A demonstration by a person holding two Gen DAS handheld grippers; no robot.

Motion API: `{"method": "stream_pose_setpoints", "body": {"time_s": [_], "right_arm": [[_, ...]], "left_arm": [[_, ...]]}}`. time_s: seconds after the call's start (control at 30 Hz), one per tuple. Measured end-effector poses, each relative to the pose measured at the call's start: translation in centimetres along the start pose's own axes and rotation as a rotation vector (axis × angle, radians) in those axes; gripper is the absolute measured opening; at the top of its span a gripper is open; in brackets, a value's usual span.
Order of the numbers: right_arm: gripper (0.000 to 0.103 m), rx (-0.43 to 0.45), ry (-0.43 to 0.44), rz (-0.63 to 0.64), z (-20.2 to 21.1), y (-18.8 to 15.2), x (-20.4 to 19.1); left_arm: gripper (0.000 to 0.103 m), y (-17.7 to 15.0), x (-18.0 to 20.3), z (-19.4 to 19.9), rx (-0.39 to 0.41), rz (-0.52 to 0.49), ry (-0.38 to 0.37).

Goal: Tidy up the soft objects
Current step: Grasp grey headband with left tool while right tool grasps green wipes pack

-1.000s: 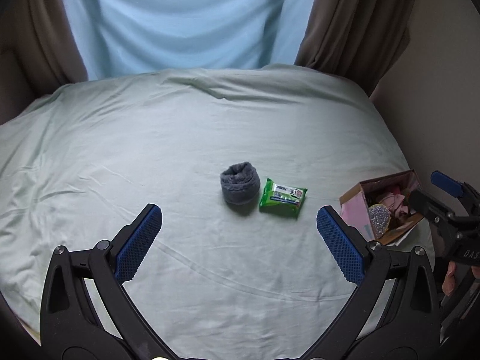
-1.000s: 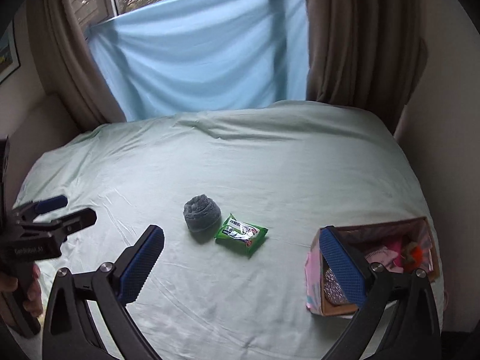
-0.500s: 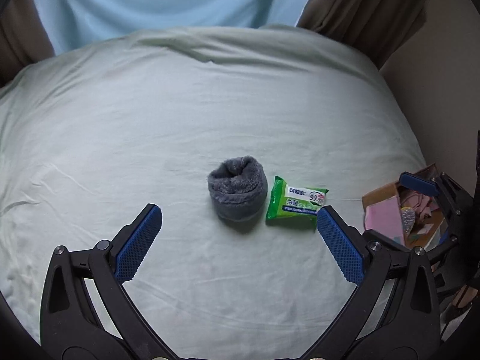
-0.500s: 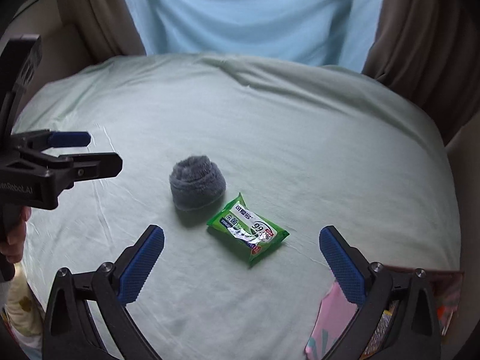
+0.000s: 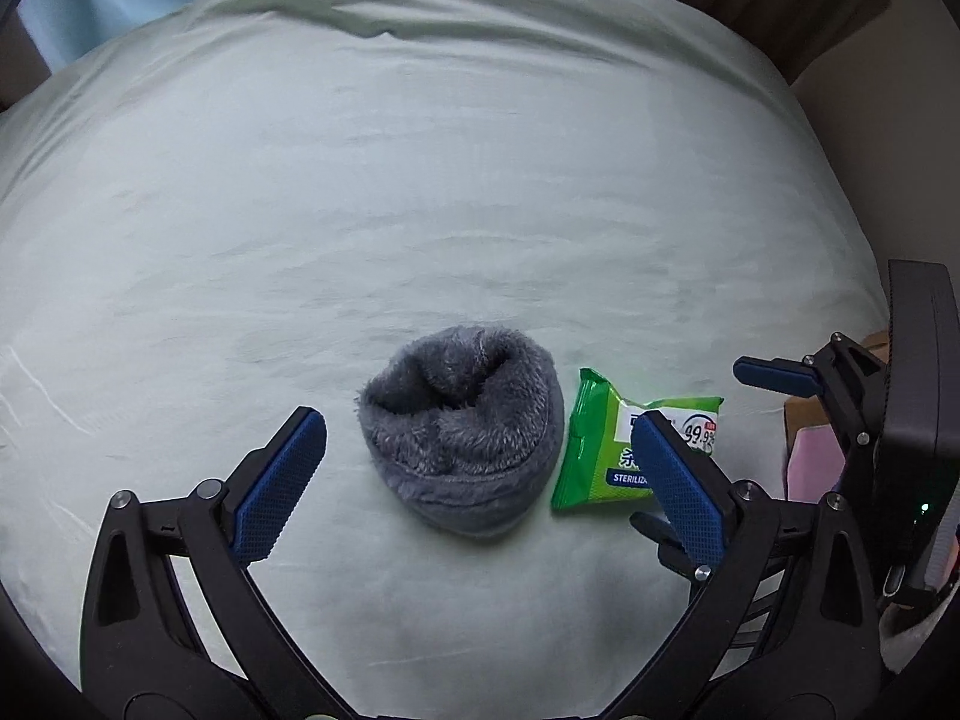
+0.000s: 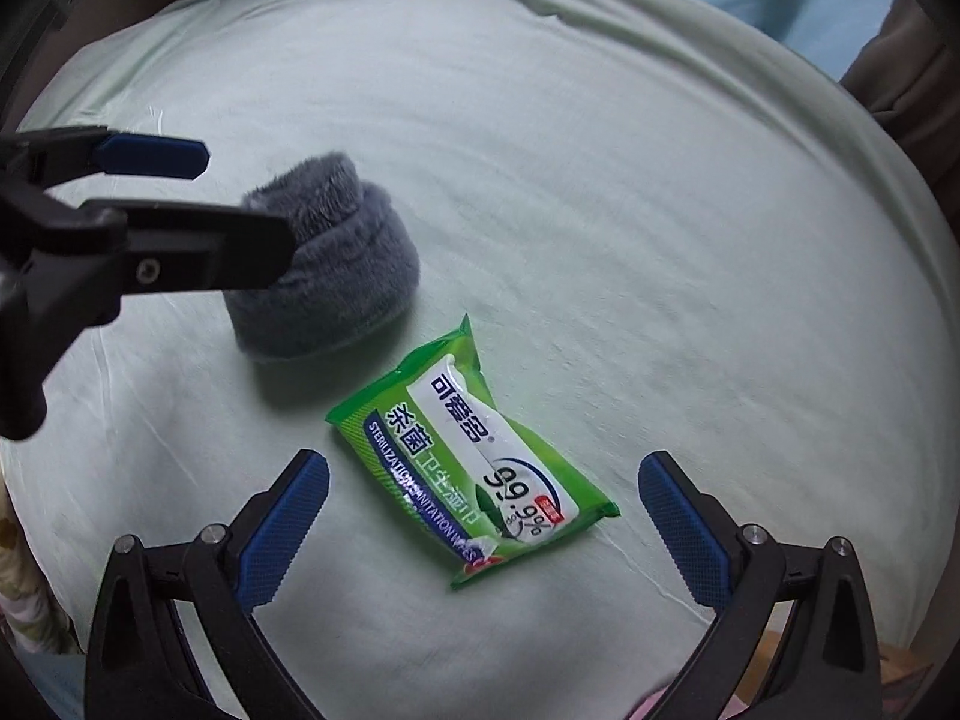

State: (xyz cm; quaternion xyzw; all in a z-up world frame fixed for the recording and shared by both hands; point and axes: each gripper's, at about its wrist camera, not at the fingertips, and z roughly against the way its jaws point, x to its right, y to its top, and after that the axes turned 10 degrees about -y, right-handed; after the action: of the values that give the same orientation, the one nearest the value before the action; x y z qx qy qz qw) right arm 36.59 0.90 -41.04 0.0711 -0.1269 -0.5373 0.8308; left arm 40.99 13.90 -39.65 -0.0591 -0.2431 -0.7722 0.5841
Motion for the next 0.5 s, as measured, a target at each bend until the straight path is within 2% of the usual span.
{"method": "stream_pose_setpoints", "body": {"time_s": [0.13,0.27,0.3,0.33,0.37,0.5], "right_arm": [[0.089,-0.022,0.001,0.063,-1.8,0.3,-0.7],[0.086,-0.018,-0.001,0.12,-2.8,0.3,-1.7],[0.083,-0.015,-0.002,0.133,-2.9,0.2,-2.0],[0.075,-0.016,0.002,0.139,-2.9,0.2,-2.2],[0.072,-0.02,0.008,0.143,-3.0,0.1,-2.5],[0.067,-0.014,0.003,0.134,-2.9,-0.2,-2.7]], "left_arm": [[0.099,0.1,-0.5,-1.8,-0.017,0.014,0.01],[0.087,0.0,-1.1,-3.1,-0.038,0.04,0.004],[0.086,-0.1,-1.2,-3.4,-0.045,0.049,0.002],[0.083,-0.1,-1.4,-3.6,-0.048,0.055,0.005],[0.077,-0.1,-1.5,-3.8,-0.051,0.061,0.007],[0.068,-0.3,-1.8,-4.0,-0.051,0.072,0.0]]}}
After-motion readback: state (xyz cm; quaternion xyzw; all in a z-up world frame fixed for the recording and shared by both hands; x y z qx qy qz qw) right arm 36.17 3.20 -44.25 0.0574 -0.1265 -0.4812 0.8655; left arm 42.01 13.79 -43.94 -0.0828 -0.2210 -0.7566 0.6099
